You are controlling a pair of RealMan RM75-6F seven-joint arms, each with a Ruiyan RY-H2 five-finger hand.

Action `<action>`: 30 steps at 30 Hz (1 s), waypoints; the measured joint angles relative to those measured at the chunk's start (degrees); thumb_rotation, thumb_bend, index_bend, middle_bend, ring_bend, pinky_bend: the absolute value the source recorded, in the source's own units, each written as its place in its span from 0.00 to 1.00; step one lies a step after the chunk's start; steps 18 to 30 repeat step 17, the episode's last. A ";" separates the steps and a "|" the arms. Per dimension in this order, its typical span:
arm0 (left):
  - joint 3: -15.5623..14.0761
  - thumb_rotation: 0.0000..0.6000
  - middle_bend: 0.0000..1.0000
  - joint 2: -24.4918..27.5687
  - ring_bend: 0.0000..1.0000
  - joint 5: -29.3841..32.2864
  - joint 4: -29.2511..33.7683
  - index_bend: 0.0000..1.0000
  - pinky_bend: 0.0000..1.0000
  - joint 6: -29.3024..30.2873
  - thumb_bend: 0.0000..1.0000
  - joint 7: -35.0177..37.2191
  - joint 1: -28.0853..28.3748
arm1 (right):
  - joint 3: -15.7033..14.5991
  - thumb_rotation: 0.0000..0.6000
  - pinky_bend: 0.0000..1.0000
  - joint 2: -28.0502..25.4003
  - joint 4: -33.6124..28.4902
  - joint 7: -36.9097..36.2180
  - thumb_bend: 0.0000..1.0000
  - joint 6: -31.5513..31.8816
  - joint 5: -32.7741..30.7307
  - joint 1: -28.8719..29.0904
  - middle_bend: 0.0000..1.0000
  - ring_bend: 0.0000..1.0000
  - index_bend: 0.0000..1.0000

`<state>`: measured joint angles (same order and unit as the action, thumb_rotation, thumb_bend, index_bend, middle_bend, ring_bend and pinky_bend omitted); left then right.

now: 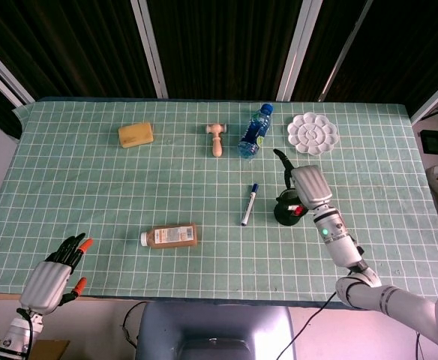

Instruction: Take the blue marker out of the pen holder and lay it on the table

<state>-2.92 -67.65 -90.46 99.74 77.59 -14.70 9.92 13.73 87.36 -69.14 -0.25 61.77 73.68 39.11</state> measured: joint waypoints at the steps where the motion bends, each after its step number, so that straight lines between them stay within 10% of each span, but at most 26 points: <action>1: 0.03 1.00 0.00 0.02 0.06 0.02 -0.02 0.10 0.35 0.06 0.39 0.10 -0.02 | -0.27 1.00 0.67 -1.29 -2.52 0.64 0.12 2.09 0.08 -1.47 0.57 0.58 0.15; 12: -0.16 1.00 0.00 0.21 0.06 -0.22 0.01 0.10 0.35 0.02 0.39 0.23 -0.05 | -11.07 1.00 0.34 -16.38 -33.97 10.73 0.12 21.39 2.03 -22.41 0.23 0.19 0.14; 30: -0.17 1.00 0.00 -0.03 0.06 -0.09 -0.02 0.10 0.35 -0.23 0.39 -0.37 0.02 | -13.90 1.00 0.31 -16.36 -31.92 10.86 0.12 25.04 5.90 -26.51 0.21 0.16 0.13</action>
